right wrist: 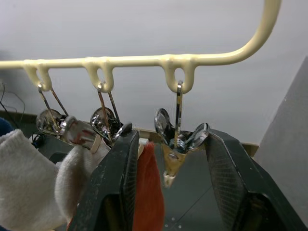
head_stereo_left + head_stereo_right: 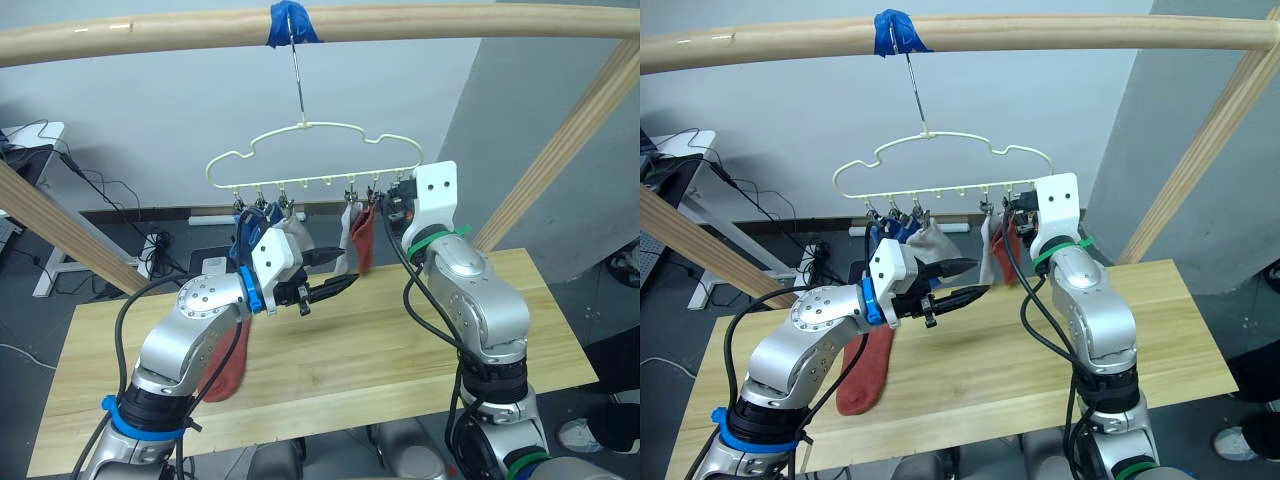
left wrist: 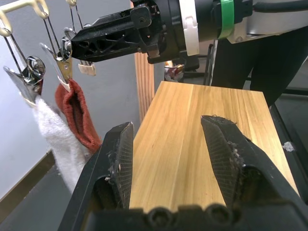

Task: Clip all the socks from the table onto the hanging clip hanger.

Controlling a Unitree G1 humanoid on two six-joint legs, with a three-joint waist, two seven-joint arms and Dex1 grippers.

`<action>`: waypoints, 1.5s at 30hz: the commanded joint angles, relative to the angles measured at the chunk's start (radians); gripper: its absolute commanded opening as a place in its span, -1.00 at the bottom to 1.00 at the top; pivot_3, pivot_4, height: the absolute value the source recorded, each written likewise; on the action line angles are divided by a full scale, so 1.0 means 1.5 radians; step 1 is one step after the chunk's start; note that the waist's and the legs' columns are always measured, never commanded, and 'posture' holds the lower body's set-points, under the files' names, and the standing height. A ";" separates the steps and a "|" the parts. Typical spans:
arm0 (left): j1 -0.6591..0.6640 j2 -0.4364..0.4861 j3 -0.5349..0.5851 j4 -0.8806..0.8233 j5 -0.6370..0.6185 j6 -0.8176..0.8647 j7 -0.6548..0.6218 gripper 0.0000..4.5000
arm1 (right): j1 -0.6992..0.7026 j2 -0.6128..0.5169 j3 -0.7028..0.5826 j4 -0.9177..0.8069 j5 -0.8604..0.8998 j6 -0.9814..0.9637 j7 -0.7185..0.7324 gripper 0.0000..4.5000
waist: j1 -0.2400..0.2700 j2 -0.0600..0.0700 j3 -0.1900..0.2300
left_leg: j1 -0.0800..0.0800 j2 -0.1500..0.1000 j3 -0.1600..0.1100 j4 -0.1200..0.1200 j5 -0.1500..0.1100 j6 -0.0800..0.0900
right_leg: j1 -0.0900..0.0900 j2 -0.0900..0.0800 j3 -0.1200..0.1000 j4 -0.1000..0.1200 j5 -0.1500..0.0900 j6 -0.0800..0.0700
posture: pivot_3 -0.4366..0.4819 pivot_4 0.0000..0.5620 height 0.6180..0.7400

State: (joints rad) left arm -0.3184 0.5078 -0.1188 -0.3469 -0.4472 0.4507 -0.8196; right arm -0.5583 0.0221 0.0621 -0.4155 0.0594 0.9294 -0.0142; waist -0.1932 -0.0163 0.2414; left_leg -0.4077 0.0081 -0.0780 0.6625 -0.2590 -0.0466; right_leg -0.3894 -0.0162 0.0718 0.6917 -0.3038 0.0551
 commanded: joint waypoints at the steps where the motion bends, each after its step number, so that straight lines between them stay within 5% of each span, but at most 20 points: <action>1: -0.008 0.005 0.008 -0.016 -0.004 -0.003 -0.006 0.10 | 0.000 0.020 0.000 -0.031 -0.006 0.000 -0.024 -0.04 | 0.000 0.000 0.000 | 0.000 0.000 0.000 0.000 0.000 0.000 | 0.000 0.000 0.000 0.000 0.000 0.000 | -0.53 -0.28 1.00; 45: -0.012 0.005 0.001 -0.011 0.005 -0.002 -0.014 0.10 | -0.051 0.102 -0.008 0.033 0.015 -0.016 -0.096 -0.04 | -0.001 0.000 0.000 | 0.000 0.000 0.000 0.000 0.000 0.000 | 0.000 0.000 0.000 0.000 0.000 0.000 | -0.53 -0.30 1.00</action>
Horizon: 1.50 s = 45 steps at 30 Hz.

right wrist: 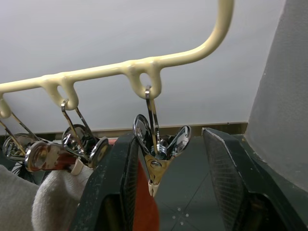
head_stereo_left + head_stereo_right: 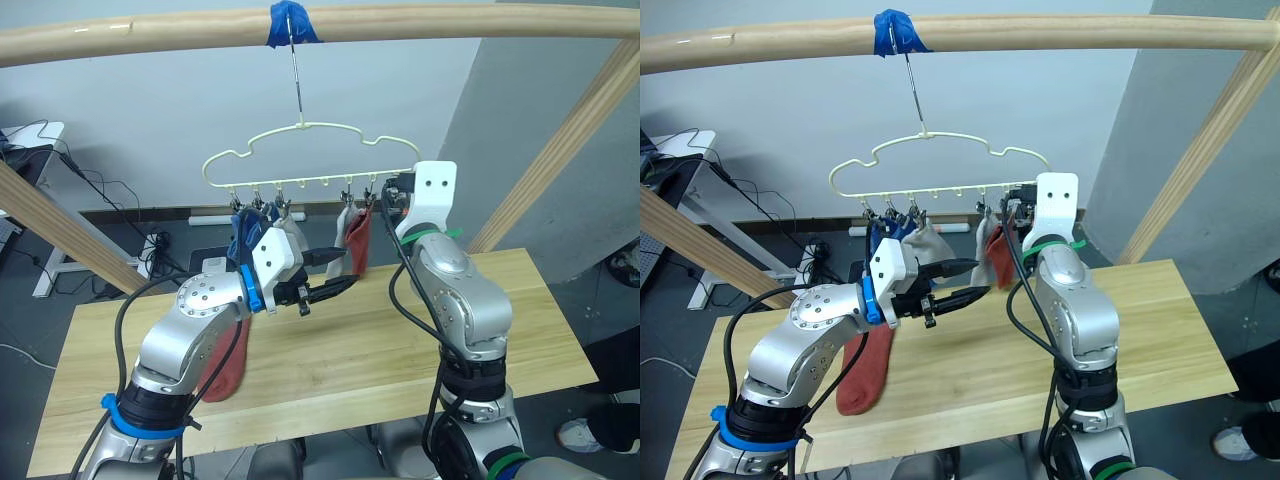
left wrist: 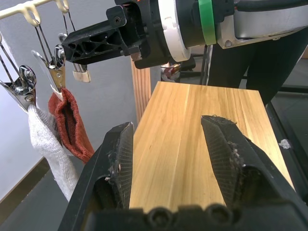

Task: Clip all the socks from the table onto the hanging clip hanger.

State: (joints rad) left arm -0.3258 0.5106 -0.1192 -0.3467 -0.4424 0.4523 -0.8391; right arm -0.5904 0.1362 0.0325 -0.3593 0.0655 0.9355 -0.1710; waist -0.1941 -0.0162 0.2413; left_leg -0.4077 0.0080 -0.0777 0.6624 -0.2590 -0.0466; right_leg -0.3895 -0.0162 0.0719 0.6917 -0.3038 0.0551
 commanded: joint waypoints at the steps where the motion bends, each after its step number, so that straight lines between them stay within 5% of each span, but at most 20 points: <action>1: -0.006 0.003 0.002 -0.012 0.002 -0.004 -0.001 0.10 | -0.032 0.027 0.012 0.000 0.013 -0.022 0.011 -0.04 | 0.000 0.000 0.000 | 0.000 0.000 0.000 0.000 0.000 0.000 | 0.000 0.000 0.000 0.000 0.000 0.000 | -0.53 -0.30 1.00; 31: 0.002 0.003 0.003 -0.014 0.006 -0.004 -0.001 0.10 | -0.055 0.009 0.025 0.063 0.022 -0.084 0.042 -0.04 | 0.000 0.000 0.000 | 0.000 0.000 0.000 0.000 0.000 0.000 | 0.000 0.000 0.000 0.000 0.000 0.000 | -0.52 -0.32 1.00; 39: 0.020 -0.004 0.007 -0.020 0.014 0.005 0.030 0.10 | -0.059 0.006 0.020 0.066 0.020 -0.089 0.039 -0.94 | 0.000 0.000 0.000 | 0.000 0.000 0.000 0.000 0.000 0.000 | 0.000 0.000 0.000 0.000 0.000 0.000 | -0.52 -0.32 1.00; 45: 0.099 -0.037 0.005 -0.054 0.055 -0.010 0.125 0.10 | -0.061 0.003 0.018 0.066 0.019 -0.091 0.039 -0.98 | -0.001 0.000 0.000 | 0.000 0.000 0.000 0.000 0.000 0.000 | 0.000 -0.001 0.000 0.000 0.000 0.000 | -0.52 -0.31 1.00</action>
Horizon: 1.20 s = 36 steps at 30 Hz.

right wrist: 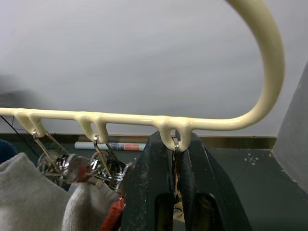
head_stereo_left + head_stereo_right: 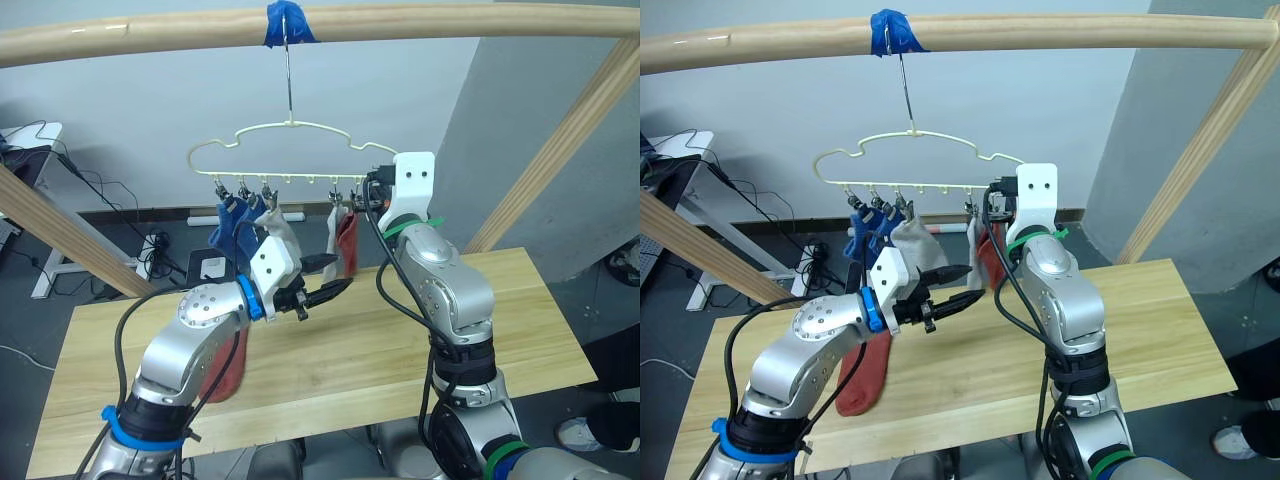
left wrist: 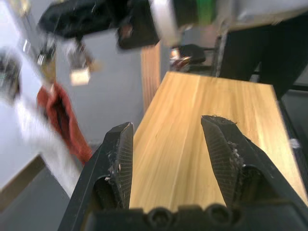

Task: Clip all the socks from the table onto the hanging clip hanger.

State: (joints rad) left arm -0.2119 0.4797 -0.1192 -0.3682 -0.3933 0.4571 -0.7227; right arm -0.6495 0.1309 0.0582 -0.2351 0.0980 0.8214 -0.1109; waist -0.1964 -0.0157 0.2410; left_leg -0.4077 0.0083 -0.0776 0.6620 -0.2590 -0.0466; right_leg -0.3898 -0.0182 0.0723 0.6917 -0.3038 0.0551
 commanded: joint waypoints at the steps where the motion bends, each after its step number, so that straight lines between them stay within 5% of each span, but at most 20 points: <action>1: 0.036 -0.029 0.013 -0.038 0.037 -0.021 0.077 0.10 | -0.022 0.006 0.000 -0.017 -0.003 -0.016 0.000 -0.98 | 0.001 0.000 0.000 | 0.000 0.000 0.000 0.000 0.000 0.000 | 0.000 0.000 0.000 0.000 0.000 0.000 | -0.53 -0.31 1.00; 10: 0.155 -0.126 0.175 0.092 0.119 -0.034 0.325 0.99 | -0.029 0.001 -0.004 -0.015 -0.001 -0.014 0.005 -1.00 | 0.000 0.000 0.000 | 0.002 0.001 0.000 0.000 0.000 0.000 | 0.000 0.000 0.000 0.002 0.000 0.000 | -0.52 -0.28 1.00; 20: 0.115 -0.112 0.251 0.304 0.103 -0.012 0.339 0.99 | -0.029 -0.003 -0.001 -0.022 0.003 0.001 0.015 -1.00 | 0.000 0.000 0.000 | 0.002 0.000 0.000 0.000 0.000 0.000 | 0.000 0.000 0.000 0.002 0.000 0.000 | -0.53 -0.19 1.00; 29: 0.095 -0.115 0.224 0.355 0.123 0.052 0.344 0.99 | -0.024 -0.002 0.000 -0.033 0.004 0.014 0.021 -1.00 | 0.000 0.000 0.000 | 0.003 0.000 0.000 0.000 0.000 0.000 | 0.001 0.000 0.000 0.003 0.000 0.000 | -0.54 -0.14 1.00; 36: 0.103 -0.119 0.225 0.339 0.120 0.074 0.344 0.28 | -0.020 0.004 0.002 -0.037 0.007 0.021 0.023 -1.00 | 0.000 0.000 0.000 | 0.004 0.001 0.001 -0.001 0.000 0.000 | 0.001 0.000 0.000 0.003 0.000 0.000 | -0.53 -0.11 1.00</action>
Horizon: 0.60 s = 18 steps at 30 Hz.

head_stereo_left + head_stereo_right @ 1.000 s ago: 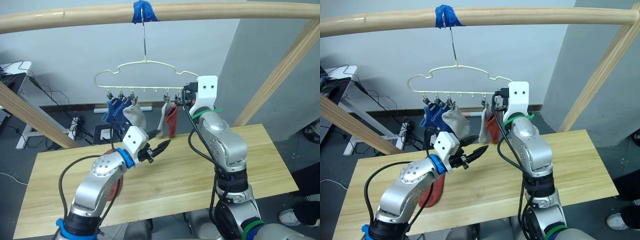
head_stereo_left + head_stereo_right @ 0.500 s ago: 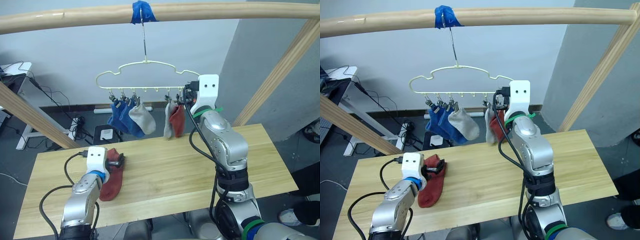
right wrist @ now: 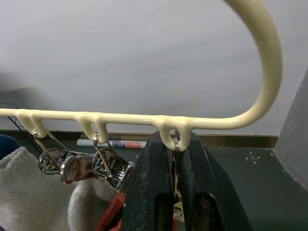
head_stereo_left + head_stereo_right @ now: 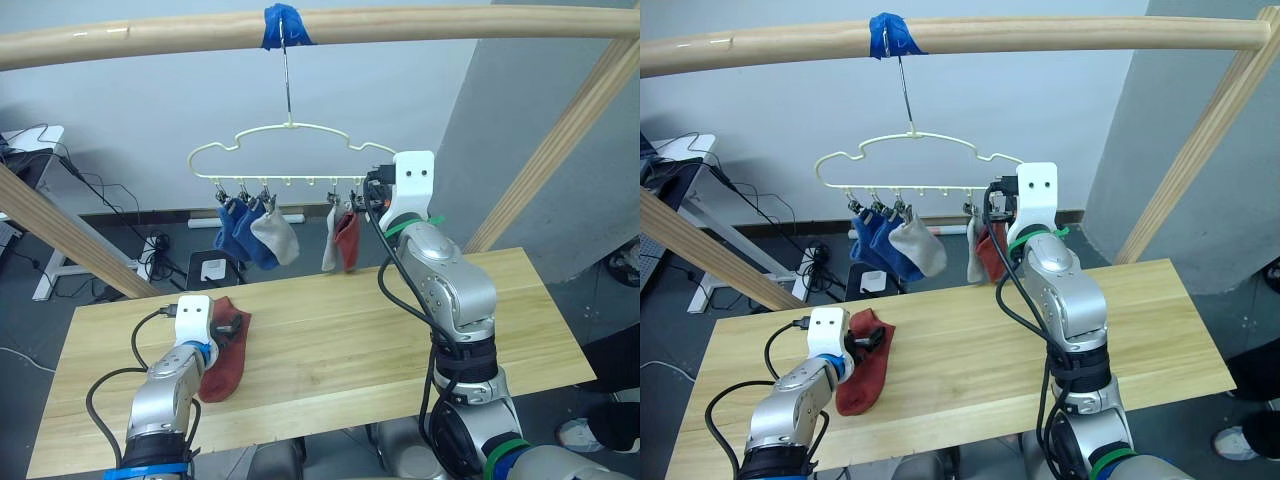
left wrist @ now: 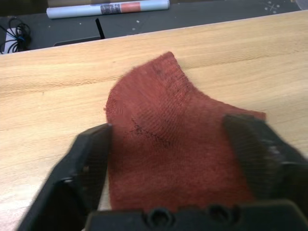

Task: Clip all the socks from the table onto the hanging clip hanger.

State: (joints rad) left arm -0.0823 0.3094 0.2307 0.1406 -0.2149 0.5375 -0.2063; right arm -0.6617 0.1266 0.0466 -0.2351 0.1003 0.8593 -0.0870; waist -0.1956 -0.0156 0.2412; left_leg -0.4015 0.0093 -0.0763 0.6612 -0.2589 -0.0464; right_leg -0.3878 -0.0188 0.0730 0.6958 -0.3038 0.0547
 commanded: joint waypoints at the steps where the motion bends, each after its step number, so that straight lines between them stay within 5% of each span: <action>1: 0.017 -0.005 -0.008 -0.001 0.001 0.022 -0.001 0.18 | -0.011 0.007 0.011 -0.037 0.006 -0.004 0.007 -1.00 | 0.000 0.000 0.000 | 0.000 0.000 0.000 0.000 0.000 0.000 | 0.000 0.000 0.000 0.000 0.000 0.000 | -0.53 -0.11 1.00; 11: 0.008 -0.001 -0.119 -0.080 -0.014 -0.030 -0.146 -0.92 | -0.013 0.008 0.009 -0.037 0.005 -0.005 0.006 -1.00 | 0.001 0.001 0.001 | 0.000 0.000 0.001 -0.001 0.000 0.000 | 0.000 0.000 0.000 -0.001 0.000 0.000 | -0.55 -0.11 1.00; 18: -0.072 -0.051 -0.258 -0.184 -0.067 -0.009 -0.268 -0.97 | -0.012 0.007 0.005 -0.046 0.005 0.000 0.003 -1.00 | 0.001 0.001 0.001 | -0.003 0.000 0.000 -0.002 0.000 0.000 | -0.001 0.000 0.000 -0.005 0.000 0.000 | -0.59 -0.13 1.00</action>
State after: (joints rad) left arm -0.1753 0.2558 -0.1195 -0.0818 -0.2848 0.5154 -0.5831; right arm -0.6616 0.1296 0.0495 -0.2409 0.1006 0.8631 -0.0870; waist -0.1945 -0.0148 0.2428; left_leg -0.4062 0.0092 -0.0761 0.6584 -0.2591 -0.0466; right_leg -0.3890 -0.0188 0.0729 0.6876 -0.3037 0.0547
